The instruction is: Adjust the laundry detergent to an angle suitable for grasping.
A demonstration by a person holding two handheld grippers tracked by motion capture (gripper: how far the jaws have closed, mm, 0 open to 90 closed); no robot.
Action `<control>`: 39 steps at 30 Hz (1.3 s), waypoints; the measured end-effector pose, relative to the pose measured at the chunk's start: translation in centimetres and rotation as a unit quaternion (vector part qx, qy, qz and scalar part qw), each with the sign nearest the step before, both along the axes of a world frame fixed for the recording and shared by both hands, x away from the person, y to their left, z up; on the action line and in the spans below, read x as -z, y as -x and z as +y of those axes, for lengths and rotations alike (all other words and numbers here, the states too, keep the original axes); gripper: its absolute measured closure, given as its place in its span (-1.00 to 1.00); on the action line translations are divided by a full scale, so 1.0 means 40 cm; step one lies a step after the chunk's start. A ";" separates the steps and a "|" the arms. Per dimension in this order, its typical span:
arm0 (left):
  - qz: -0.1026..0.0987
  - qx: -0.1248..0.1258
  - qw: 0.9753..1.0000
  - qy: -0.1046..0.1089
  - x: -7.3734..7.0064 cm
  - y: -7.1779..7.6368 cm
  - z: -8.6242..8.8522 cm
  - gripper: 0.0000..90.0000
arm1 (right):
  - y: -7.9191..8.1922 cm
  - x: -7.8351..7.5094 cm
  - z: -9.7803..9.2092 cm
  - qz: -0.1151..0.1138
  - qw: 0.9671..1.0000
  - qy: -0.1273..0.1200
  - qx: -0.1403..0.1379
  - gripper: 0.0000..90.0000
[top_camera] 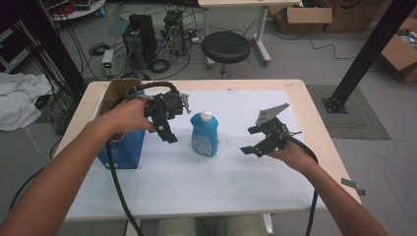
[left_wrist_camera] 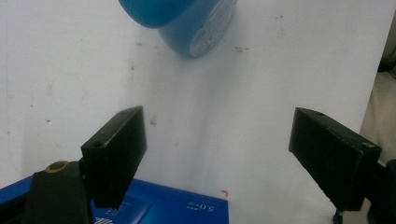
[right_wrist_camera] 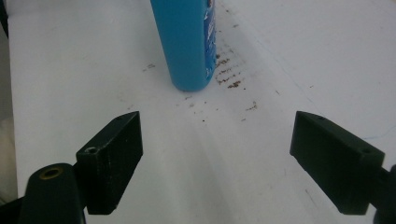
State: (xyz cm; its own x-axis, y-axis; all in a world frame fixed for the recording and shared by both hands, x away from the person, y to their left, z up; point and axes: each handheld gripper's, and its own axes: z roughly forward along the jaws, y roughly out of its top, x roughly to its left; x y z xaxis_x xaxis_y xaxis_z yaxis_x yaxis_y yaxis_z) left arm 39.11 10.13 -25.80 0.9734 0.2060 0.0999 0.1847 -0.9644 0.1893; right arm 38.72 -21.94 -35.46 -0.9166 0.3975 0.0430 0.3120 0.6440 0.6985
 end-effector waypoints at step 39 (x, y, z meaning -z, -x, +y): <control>0.000 0.001 1.000 -0.005 0.006 0.001 -0.008 -0.56 | 0.033 0.083 0.076 -0.091 0.980 -0.166 0.063 -0.66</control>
